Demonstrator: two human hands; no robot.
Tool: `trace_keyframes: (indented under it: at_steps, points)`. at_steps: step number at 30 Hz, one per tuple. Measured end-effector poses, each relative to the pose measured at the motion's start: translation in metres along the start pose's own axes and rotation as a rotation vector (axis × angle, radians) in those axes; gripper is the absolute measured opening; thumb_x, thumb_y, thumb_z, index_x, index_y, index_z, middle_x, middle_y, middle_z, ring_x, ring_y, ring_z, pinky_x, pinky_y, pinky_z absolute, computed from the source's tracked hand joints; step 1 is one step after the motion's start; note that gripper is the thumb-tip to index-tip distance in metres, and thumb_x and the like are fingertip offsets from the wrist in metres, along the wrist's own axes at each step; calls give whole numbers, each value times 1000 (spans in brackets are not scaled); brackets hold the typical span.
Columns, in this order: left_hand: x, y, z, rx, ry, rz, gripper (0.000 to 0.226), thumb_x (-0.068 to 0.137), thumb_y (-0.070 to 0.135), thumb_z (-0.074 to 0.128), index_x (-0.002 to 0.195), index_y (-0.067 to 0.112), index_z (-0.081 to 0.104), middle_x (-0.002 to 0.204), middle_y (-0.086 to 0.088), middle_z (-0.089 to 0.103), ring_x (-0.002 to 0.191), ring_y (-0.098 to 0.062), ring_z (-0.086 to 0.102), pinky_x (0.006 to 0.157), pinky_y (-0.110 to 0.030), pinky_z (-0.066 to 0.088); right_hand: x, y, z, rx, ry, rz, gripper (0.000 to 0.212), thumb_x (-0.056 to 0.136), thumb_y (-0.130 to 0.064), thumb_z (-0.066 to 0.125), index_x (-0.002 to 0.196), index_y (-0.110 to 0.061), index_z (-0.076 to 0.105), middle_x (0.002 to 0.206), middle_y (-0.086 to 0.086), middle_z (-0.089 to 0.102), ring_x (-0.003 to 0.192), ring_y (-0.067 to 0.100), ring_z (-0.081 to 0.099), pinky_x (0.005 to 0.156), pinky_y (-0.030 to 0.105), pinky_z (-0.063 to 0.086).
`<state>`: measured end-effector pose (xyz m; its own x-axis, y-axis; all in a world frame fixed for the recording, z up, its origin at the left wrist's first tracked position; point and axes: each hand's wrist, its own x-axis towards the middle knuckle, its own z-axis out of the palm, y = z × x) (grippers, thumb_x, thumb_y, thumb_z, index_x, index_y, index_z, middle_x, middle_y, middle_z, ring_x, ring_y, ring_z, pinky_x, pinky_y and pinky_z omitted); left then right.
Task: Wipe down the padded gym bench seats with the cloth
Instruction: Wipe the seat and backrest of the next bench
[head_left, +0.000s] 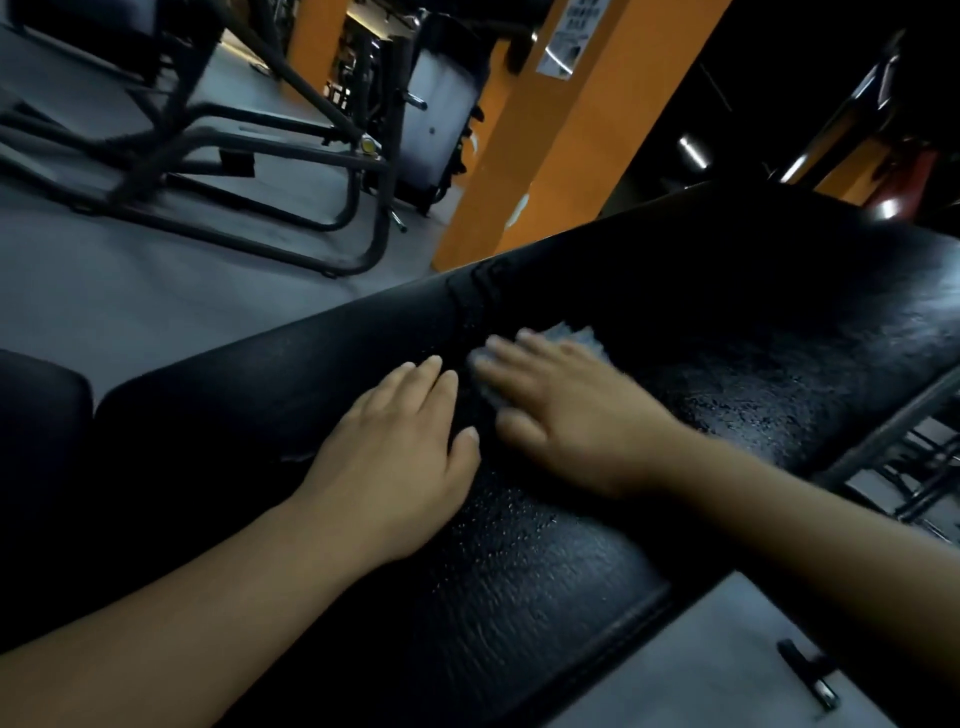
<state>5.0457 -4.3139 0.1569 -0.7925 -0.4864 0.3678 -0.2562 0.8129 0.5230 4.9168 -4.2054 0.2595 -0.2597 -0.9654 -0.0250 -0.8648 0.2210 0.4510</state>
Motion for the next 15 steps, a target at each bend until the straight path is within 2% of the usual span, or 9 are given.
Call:
trace_keyframes:
  at_steps: [2, 3, 5, 7, 9, 10, 12, 14, 15]
  points:
    - [-2, -3, 0, 7, -2, -6, 64, 101, 45, 21, 159, 20, 8, 167, 2, 2, 153, -13, 0, 124, -32, 5, -44, -14, -4, 32, -34, -176, 66, 97, -54, 17, 160, -36, 9, 166, -15, 0, 153, 6, -6, 122, 25, -9]
    - [-3, -4, 0, -1, -1, -5, 64, 101, 44, 21, 159, 20, 8, 167, 2, 1, 153, -13, 0, 123, -32, 4, -55, -5, -8, 38, -56, -197, 68, 93, -56, 15, 159, -38, 10, 165, -18, -1, 152, 3, -7, 118, 19, -14]
    - [-7, -3, 0, -27, -11, -8, 63, 102, 44, 21, 159, 21, 8, 167, 3, 1, 153, -12, -1, 123, -32, 2, -50, 28, -11, 35, -58, -116, 72, 89, -59, 14, 158, -39, 13, 165, -17, 5, 152, 3, -2, 114, 12, -15]
    - [-9, -4, 1, -29, -7, -18, 63, 101, 47, 21, 159, 25, 10, 167, 6, 2, 153, -13, -1, 125, -37, 4, -18, 50, -8, 5, -16, 56, 74, 89, -63, 12, 158, -39, 12, 167, -11, 9, 154, 10, 2, 119, 20, -4]
    - [-11, -8, 1, -23, -20, -45, 62, 101, 50, 20, 158, 29, 10, 167, 8, 1, 153, -15, -2, 124, -44, 6, 11, 34, 0, -60, -4, 154, 76, 88, -62, 10, 159, -37, 10, 168, -7, 8, 154, 16, 3, 121, 32, 5]
    - [-11, -8, 1, -19, -30, -57, 62, 101, 51, 21, 158, 31, 10, 167, 8, 1, 153, -16, -2, 124, -46, 6, 13, 20, 4, -75, -3, 128, 77, 87, -62, 7, 160, -36, 9, 168, -6, 6, 154, 17, 2, 122, 34, 5]
    - [-12, -10, 1, -11, -40, -75, 61, 100, 53, 22, 158, 35, 9, 167, 9, 0, 153, -17, -3, 123, -50, 5, -5, -8, 6, -24, -30, -41, 75, 87, -64, 2, 158, -42, 5, 167, -12, -1, 154, 11, -6, 123, 33, 0]
    - [-11, -14, 0, -8, -48, -74, 61, 100, 53, 22, 157, 37, 8, 167, 9, -2, 153, -17, -4, 123, -51, 4, -28, -8, -1, 40, -82, -136, 67, 90, -64, 5, 156, -49, 3, 164, -20, -6, 151, 3, -11, 122, 25, -7]
    - [-11, -15, 0, -12, -54, -69, 61, 100, 53, 21, 157, 37, 8, 167, 9, -2, 153, -17, -5, 123, -51, 4, -28, 6, -3, 39, -77, -134, 65, 91, -64, 9, 155, -49, 6, 164, -20, -2, 152, 2, -7, 120, 21, -9]
